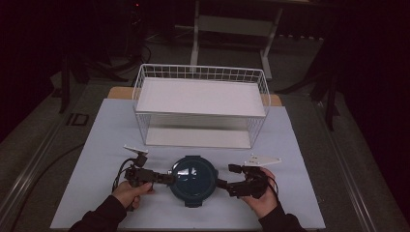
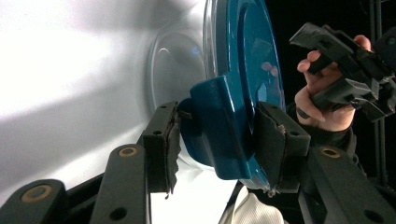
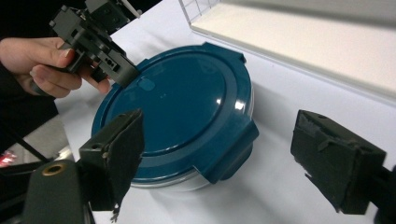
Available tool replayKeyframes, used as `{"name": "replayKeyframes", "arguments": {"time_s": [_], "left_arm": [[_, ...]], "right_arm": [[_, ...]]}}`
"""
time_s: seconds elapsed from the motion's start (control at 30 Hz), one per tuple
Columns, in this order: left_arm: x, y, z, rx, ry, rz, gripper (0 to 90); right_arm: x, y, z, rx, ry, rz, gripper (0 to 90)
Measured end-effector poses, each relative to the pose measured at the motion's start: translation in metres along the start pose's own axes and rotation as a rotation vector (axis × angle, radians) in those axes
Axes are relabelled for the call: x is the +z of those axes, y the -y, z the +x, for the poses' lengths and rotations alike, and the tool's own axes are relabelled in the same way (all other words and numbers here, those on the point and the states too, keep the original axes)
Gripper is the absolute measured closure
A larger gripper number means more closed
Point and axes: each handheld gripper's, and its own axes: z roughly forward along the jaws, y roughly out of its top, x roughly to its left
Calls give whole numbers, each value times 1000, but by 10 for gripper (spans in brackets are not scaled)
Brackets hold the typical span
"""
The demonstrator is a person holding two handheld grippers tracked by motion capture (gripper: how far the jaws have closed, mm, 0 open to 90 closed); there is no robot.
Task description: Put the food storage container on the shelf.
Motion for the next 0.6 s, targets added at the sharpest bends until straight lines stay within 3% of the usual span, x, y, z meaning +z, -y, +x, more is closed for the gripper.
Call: {"name": "replayKeyframes", "arguments": {"time_s": [0.17, 0.33, 0.5, 0.6], "left_arm": [[-1, 3, -7, 35, -7, -12, 543], [-3, 8, -13, 77, -23, -23, 553], [-4, 11, -18, 114, -26, -25, 564], [-4, 12, -20, 130, -30, -29, 566]], "right_arm": [[6, 5, -11, 147, -77, 32, 200], [13, 11, -19, 266, -120, 76, 241], [16, 15, -26, 314, -134, 113, 383], [16, 17, -30, 357, -175, 115, 442]]}}
